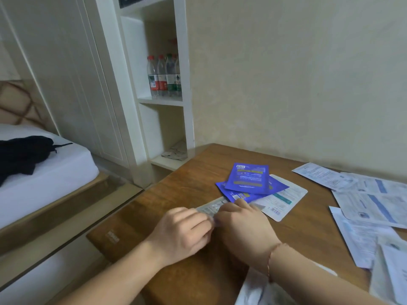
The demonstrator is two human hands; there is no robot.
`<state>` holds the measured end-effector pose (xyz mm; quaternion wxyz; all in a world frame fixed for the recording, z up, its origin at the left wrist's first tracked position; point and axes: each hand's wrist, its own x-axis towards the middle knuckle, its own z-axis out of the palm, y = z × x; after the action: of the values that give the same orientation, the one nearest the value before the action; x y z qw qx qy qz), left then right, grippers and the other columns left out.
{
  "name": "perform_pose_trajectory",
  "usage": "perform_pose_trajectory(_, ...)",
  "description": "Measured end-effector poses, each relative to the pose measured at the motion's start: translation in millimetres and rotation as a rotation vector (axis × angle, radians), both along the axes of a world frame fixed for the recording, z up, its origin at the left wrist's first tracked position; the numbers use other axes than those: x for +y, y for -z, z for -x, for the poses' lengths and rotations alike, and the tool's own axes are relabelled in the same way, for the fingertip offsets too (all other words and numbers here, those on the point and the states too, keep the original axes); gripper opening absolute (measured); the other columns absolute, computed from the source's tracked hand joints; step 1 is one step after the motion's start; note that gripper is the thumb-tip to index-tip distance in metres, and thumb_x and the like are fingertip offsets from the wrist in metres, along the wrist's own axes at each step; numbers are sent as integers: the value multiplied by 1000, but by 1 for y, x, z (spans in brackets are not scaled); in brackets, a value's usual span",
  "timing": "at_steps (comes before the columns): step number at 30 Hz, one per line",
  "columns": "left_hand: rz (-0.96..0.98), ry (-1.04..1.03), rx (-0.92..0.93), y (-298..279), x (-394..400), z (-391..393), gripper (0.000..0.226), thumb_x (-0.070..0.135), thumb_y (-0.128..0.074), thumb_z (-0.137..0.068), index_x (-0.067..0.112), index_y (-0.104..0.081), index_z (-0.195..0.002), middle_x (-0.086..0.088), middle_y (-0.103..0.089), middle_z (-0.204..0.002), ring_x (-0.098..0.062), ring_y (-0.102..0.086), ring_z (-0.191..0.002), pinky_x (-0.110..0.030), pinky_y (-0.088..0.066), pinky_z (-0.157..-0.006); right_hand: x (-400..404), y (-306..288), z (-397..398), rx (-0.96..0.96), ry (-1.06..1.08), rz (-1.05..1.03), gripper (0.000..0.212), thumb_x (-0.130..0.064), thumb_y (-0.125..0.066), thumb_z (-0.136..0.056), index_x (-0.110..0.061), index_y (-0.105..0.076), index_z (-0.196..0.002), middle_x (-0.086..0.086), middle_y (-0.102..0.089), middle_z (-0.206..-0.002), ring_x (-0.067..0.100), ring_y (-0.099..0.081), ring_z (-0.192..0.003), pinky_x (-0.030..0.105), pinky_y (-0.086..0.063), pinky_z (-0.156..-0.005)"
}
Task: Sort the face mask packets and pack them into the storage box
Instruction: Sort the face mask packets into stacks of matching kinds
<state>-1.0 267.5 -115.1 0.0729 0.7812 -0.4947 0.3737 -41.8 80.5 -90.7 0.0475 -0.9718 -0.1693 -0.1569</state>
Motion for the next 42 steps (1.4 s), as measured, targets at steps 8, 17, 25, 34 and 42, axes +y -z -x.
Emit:
perform_pose_trajectory(8,771,-67,637,2,4,22,89,50,-79,-72,22,-37,-146,7,-39,-151,-4,-34,-142,-19,-30,-113,-2,-15,13,-162,-39,-286,25,-35,-47,-89,-35,-69,-101,-12,-72,-89,12,-68,-83,30,-51,-60)
perform_pose_trajectory(17,942,158,1457,-24,-18,69,80,38,-82,-71,40,-40,-139,-8,-73,-111,-25,-70,-81,-35,-56,-68,-43,-59,45,542,87,-1702,21,-18,-60,-93,-8,-72,-107,14,-75,-95,25,-70,-76,36,-55,-64)
perform_pose_trajectory(25,677,138,1453,-32,-28,113,51,26,-86,-75,30,-63,-120,0,-74,-112,-18,-70,-104,-32,-55,-91,-85,-50,79,306,276,-1566,28,-9,-68,-87,-16,-64,-115,7,-67,-72,18,-63,-58,28,-49,-45)
perform_pose_trajectory(34,271,-182,1058,-4,-25,149,62,76,-74,-55,70,-53,-113,33,-50,-93,3,-49,-94,-15,-37,-77,-106,-24,116,292,400,-996,26,-22,-77,-80,-26,-72,-104,-6,-73,-77,4,-54,-42,18,-42,-42)
perform_pose_trajectory(42,242,-98,728,14,-20,151,50,78,-60,-75,40,-67,-108,27,-48,-91,2,-51,-89,-34,-45,-81,-115,-6,123,265,458,-583,39,-49,-70,-79,-32,-70,-114,-16,-66,-104,2,-58,-88,13,-46,-66)
